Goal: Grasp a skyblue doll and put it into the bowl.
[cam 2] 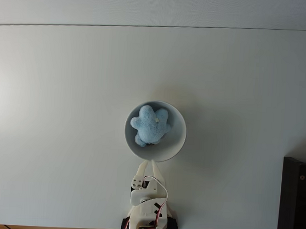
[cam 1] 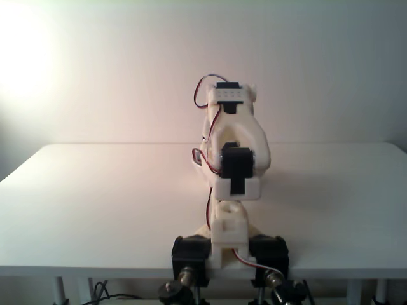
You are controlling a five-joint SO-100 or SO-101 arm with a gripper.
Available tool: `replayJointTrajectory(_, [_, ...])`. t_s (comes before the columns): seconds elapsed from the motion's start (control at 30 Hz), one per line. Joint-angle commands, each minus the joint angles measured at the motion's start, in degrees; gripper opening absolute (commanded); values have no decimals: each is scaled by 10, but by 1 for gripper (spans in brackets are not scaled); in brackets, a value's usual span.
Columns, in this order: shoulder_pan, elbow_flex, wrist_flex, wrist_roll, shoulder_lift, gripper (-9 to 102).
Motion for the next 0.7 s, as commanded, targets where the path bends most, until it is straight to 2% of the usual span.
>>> replayJointTrajectory(0.0, [-5, 0, 4, -4, 108, 2])
replayJointTrajectory(0.13, [-5, -9, 48, -4, 137, 2])
replayJointTrajectory(0.43, [-5, -9, 235, -4, 171, 2])
replayJointTrajectory(0.67, [-5, 0, 237, -4, 171, 2])
